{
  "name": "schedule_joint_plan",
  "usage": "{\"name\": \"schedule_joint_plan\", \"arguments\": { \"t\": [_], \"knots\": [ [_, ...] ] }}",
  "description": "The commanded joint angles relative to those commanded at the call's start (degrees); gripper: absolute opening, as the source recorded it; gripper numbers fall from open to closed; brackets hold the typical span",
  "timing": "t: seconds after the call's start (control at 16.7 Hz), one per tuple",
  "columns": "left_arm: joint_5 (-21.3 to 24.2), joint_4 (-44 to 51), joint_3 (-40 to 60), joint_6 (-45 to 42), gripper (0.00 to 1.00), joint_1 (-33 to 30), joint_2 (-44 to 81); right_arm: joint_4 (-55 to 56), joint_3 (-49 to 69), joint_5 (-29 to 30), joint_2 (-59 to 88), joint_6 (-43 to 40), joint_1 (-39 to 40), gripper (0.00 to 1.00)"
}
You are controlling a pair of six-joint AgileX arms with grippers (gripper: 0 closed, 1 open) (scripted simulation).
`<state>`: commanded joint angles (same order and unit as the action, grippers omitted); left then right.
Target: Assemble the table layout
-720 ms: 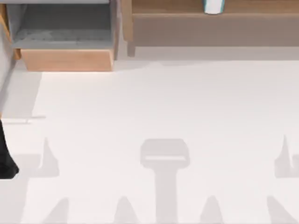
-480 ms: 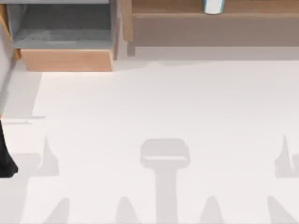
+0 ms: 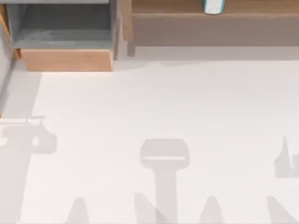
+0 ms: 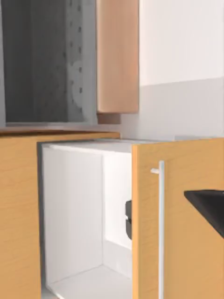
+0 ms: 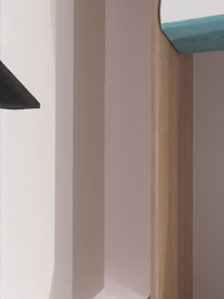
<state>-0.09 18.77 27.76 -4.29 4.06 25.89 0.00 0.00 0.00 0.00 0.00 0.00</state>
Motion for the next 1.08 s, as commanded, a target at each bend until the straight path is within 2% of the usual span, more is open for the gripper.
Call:
{"name": "schedule_joint_plan", "arguments": {
  "t": [0.36, 1.08],
  "knots": [
    [0.18, 22.21, 34.69, -4.31, 1.0, 4.77, 32.91, 0.0, 0.0, 0.0, 0.0, 0.0, 0.0, 1.0],
    [1.44, 66.73, 115.02, -10.75, 1.0, 13.71, 107.52, 0.0, 0.0, 0.0, 0.0, 0.0, 0.0, 1.0]
  ]
}}
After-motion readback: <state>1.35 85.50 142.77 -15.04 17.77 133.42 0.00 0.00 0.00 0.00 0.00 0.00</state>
